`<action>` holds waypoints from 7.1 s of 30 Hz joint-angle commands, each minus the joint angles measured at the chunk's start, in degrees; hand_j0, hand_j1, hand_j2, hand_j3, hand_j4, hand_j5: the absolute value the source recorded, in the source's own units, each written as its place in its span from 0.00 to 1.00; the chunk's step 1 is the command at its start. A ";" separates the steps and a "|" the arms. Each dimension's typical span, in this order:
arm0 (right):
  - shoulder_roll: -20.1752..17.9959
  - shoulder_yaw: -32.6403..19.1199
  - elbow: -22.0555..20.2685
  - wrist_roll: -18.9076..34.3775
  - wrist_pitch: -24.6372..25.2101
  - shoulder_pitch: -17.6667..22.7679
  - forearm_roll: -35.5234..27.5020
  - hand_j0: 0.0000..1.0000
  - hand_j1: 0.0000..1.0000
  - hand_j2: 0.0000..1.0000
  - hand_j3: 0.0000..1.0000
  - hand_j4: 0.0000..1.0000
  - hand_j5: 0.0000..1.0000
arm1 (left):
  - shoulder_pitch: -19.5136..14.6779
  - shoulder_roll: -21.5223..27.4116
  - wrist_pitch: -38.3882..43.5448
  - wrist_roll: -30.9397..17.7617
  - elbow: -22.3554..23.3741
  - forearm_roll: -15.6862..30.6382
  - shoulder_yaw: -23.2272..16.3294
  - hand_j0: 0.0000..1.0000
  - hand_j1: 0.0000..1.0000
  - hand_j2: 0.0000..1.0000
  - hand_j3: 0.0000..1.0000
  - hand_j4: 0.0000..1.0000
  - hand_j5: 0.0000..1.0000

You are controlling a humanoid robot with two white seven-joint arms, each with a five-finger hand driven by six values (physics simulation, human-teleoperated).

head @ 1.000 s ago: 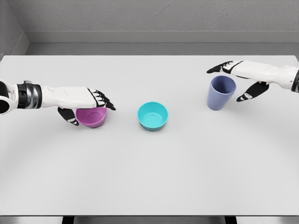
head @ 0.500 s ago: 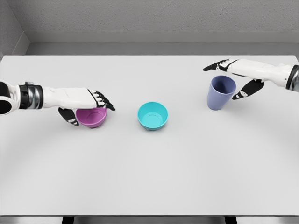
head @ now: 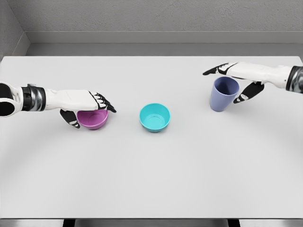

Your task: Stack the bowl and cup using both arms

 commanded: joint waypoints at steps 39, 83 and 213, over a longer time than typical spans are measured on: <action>2.19 1.26 5.09 -0.02 0.30 -0.35 -0.42 1.00 1.00 1.00 1.00 1.00 1.00 | -1.93 -0.04 0.14 0.02 -2.97 0.26 0.81 0.82 0.82 0.82 0.82 0.82 0.82; 4.13 2.58 9.13 -0.02 0.03 -1.67 0.11 0.82 0.82 0.82 0.82 0.82 0.82 | -6.15 -9.36 0.14 0.02 -6.22 -0.01 0.01 0.81 0.81 0.81 0.81 0.81 0.81; 2.19 3.37 -22.24 -0.02 -0.49 -7.91 -1.74 0.63 0.63 0.63 0.63 0.63 0.63 | 29.53 -4.52 0.14 23.16 -4.03 7.64 40.71 1.00 1.00 1.00 1.00 1.00 1.00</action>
